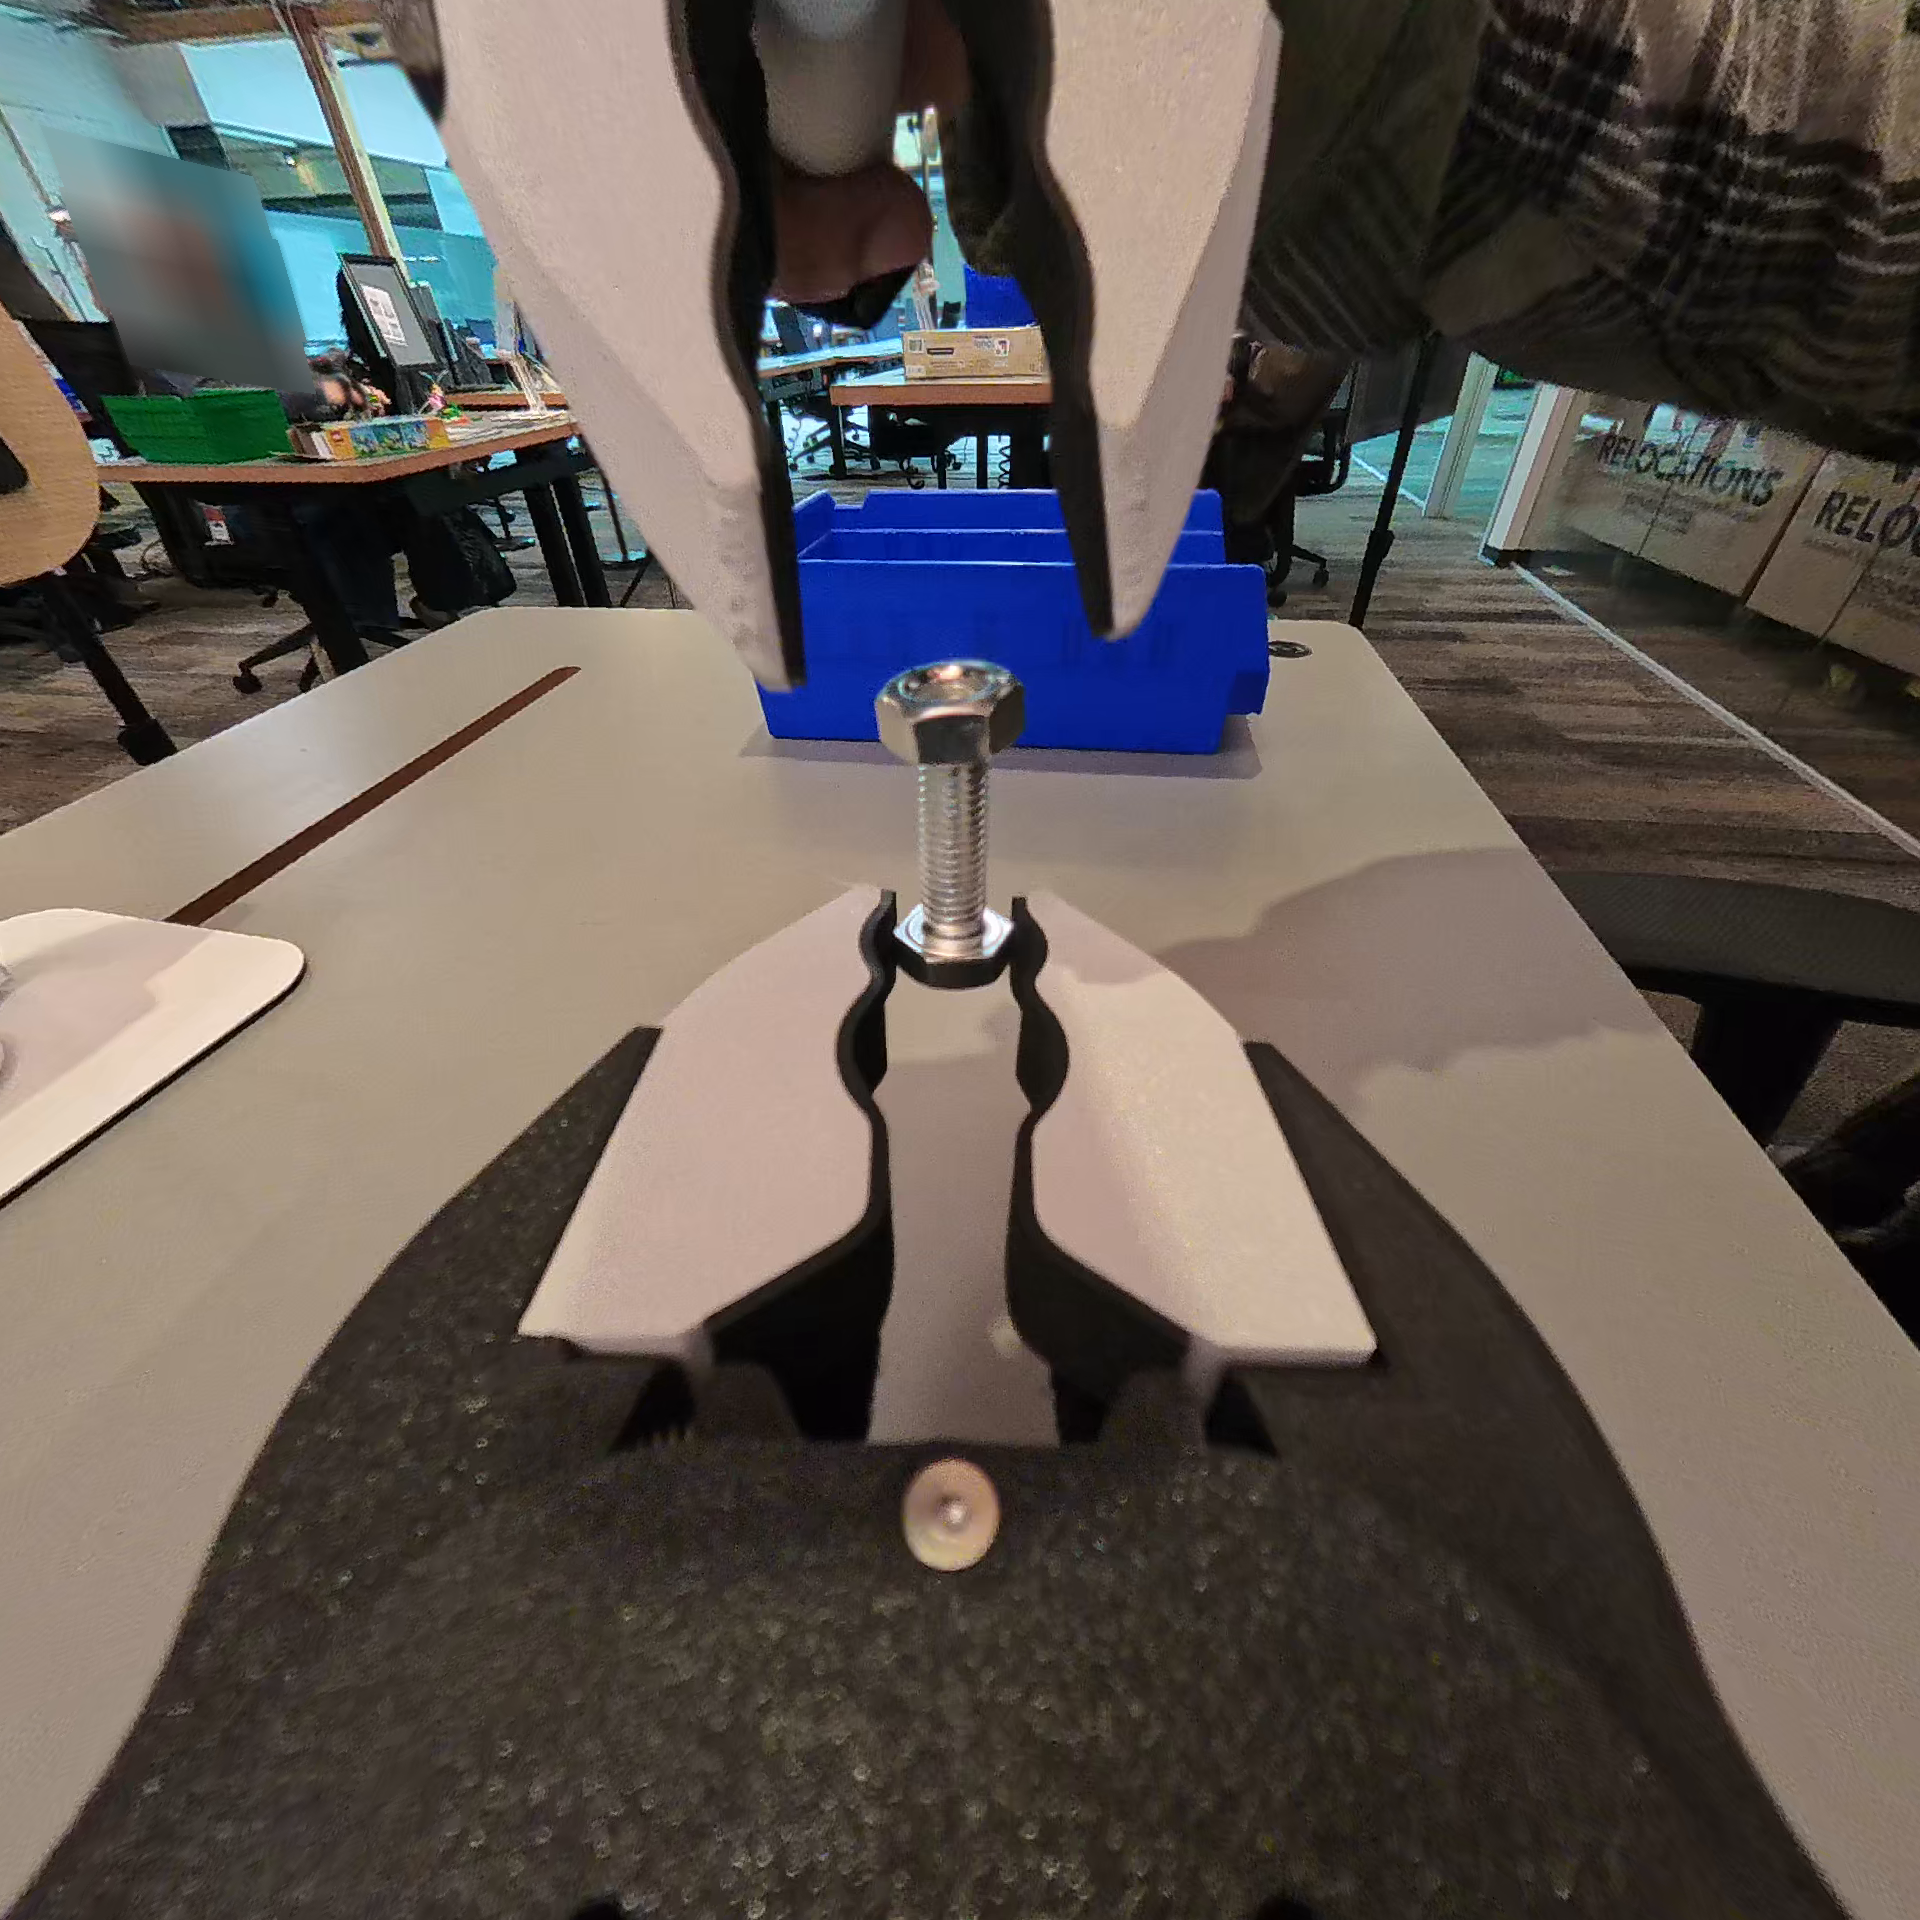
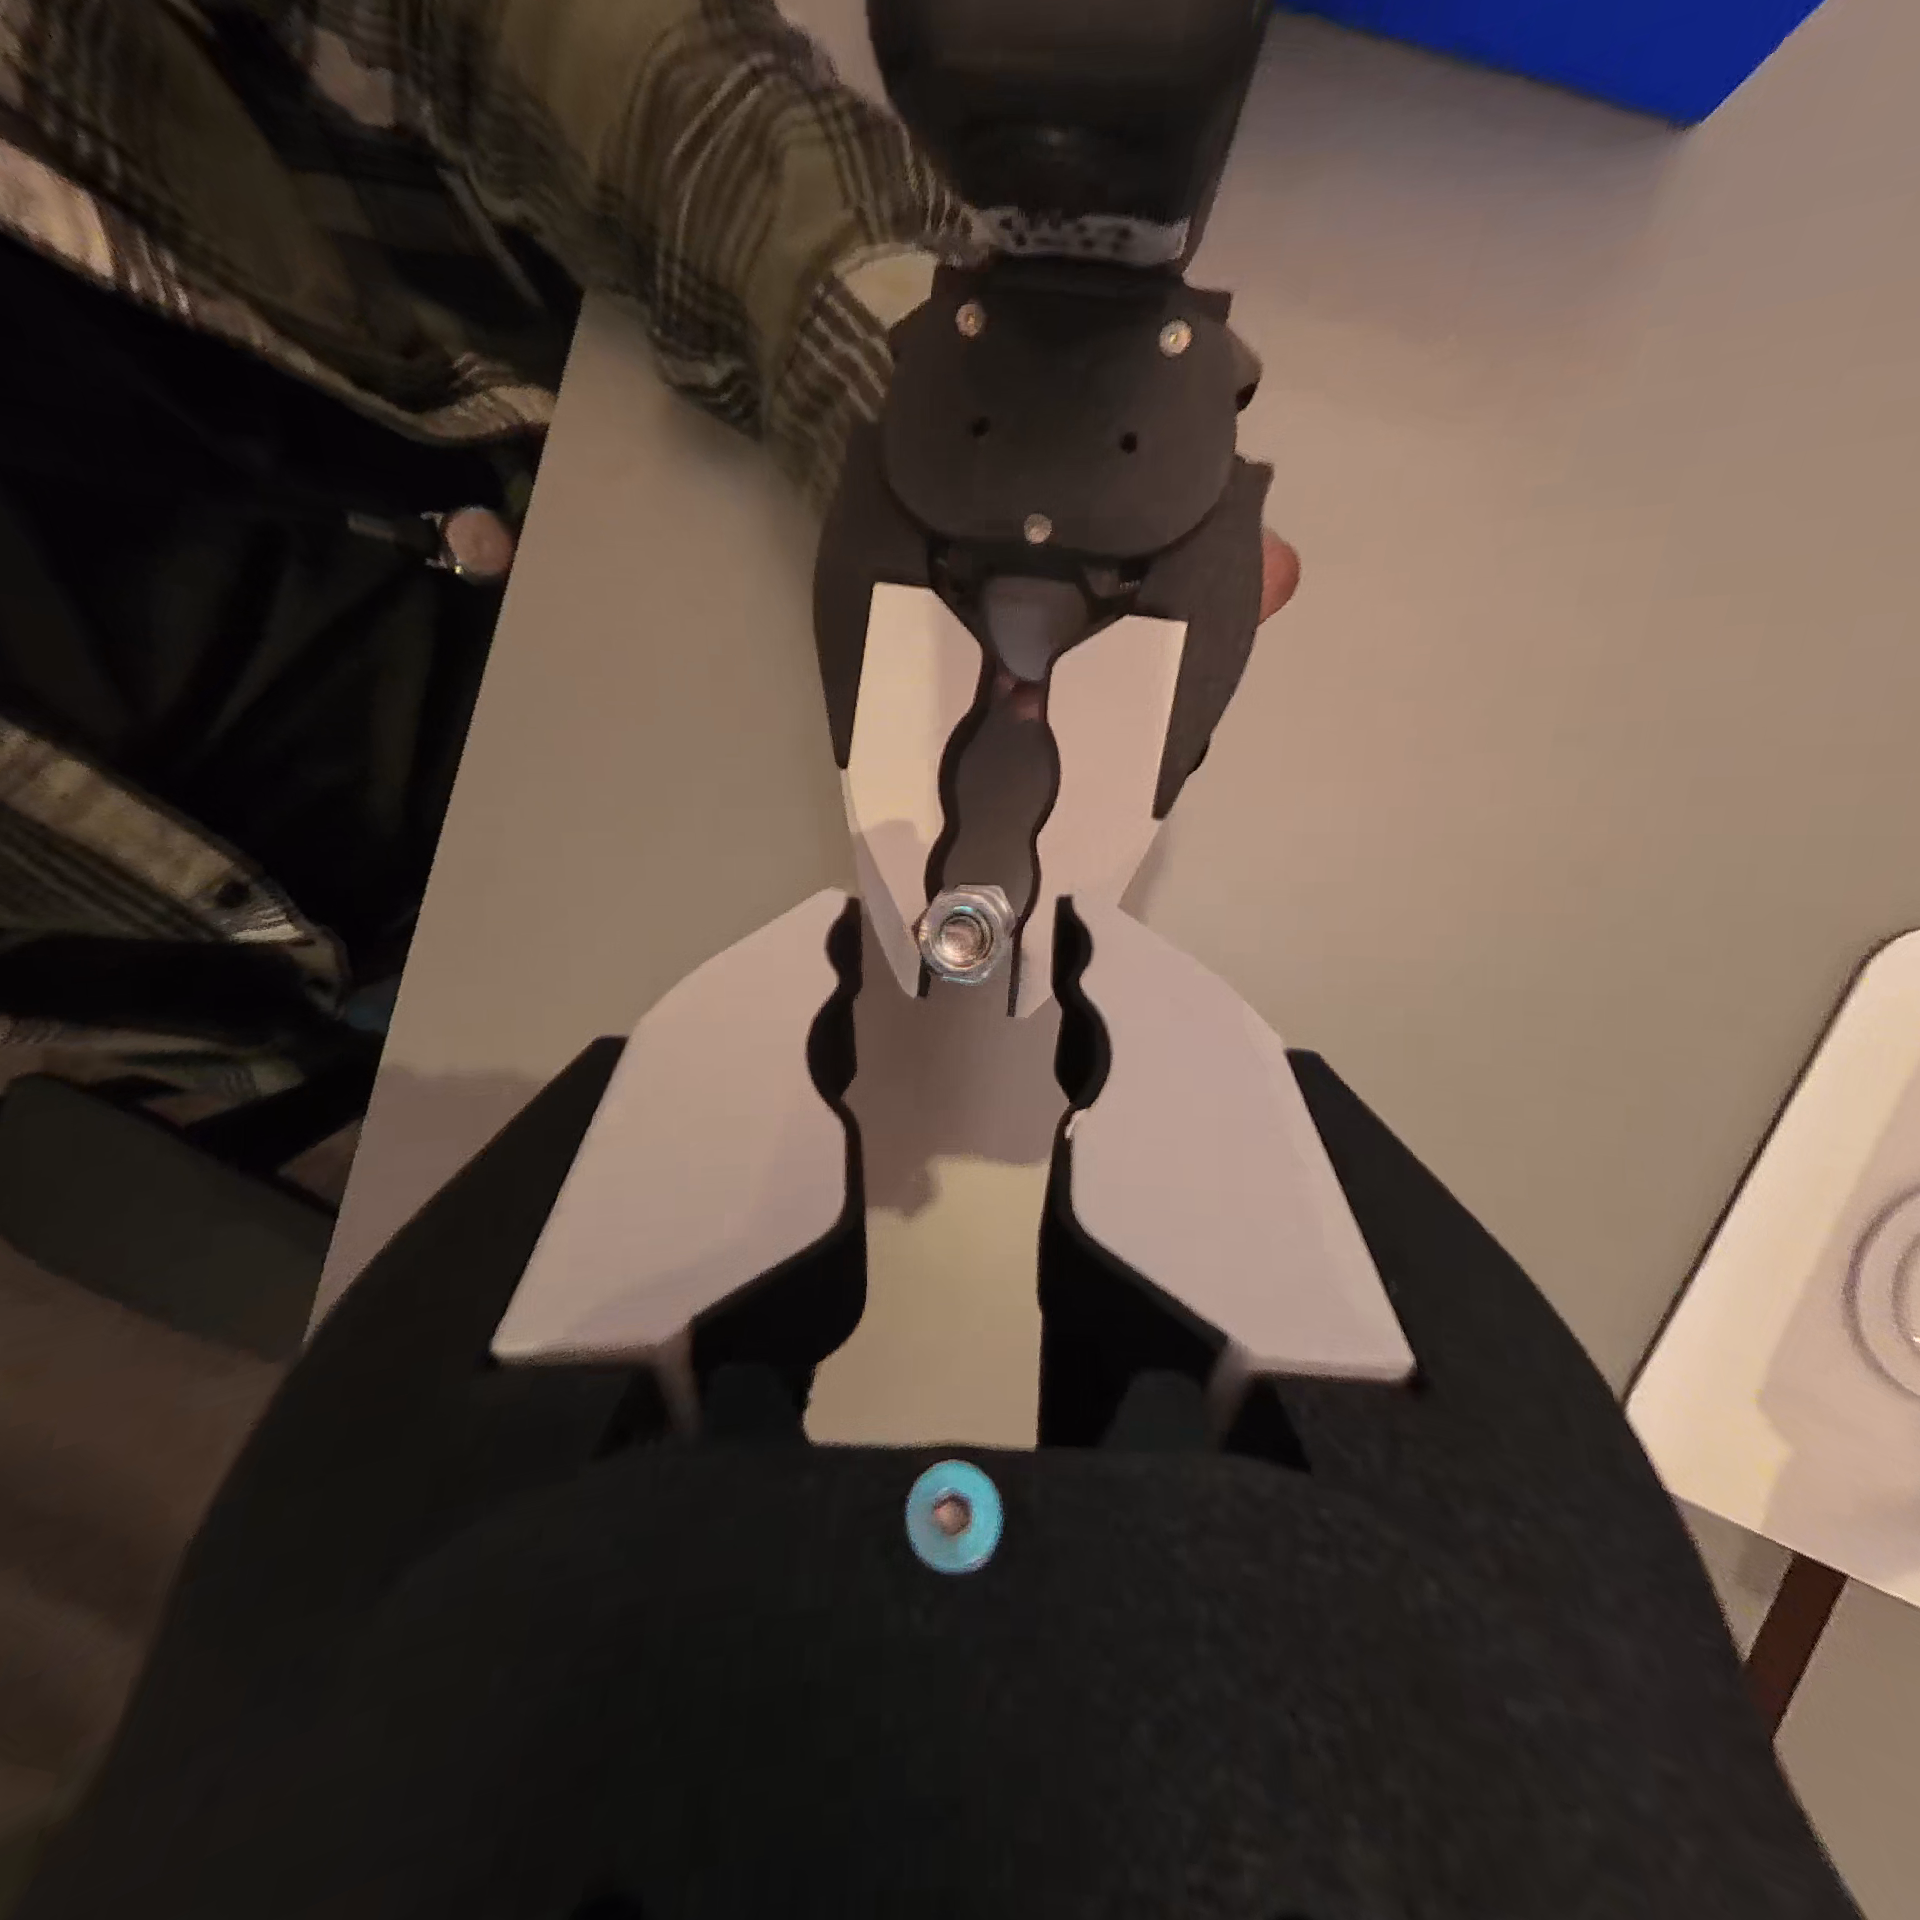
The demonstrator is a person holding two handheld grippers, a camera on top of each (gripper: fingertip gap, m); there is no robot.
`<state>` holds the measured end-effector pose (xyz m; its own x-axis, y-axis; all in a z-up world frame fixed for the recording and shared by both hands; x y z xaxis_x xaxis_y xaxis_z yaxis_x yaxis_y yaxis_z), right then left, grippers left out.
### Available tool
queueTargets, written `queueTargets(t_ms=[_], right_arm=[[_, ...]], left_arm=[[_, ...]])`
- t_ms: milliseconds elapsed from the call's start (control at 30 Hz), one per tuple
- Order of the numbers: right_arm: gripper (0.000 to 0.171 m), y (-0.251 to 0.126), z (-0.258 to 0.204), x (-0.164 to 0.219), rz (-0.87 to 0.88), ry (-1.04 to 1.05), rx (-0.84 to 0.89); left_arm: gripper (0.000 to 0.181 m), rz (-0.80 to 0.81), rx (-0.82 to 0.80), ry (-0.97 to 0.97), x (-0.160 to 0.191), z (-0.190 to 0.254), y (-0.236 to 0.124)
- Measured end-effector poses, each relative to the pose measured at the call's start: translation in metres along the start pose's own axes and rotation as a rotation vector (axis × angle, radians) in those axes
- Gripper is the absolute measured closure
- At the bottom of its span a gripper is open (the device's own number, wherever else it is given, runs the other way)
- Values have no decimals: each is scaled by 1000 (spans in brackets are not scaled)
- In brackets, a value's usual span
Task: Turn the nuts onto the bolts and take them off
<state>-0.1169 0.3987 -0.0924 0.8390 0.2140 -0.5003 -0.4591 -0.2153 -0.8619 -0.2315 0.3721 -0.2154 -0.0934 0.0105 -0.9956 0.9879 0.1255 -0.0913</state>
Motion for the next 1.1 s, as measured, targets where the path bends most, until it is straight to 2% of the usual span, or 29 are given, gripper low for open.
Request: queueTargets(t_ms=[100, 200, 467, 700, 1100], right_arm=[[140, 6, 1, -1, -67, -1, -22], [152, 10, 1, -2, -92, 5, -14], [153, 5, 1, 3, -50, 90, 136], [153, 1, -1, 5, 135, 184, 247], [153, -3, -2, 12, 343, 189, 191]], left_arm=[[161, -8, 2, 7, 0, 0, 1], [161, -11, 1, 10, 0, 1, 1], [161, 11, -89, -9, -3, -3, -5], [161, 74, -179, -5, -7, -5, -12], [161, 174, -125, -34, -11, -4, -18]])
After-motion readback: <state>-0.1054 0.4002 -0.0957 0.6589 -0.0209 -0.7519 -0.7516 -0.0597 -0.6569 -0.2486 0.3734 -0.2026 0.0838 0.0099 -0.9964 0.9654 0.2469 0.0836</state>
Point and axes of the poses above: each gripper's, where its closed fingertips meet, y out along the fingers, x out of its underside, z = x × y across the jaws, the point moved 10 cm from there along -y, back along the fingers
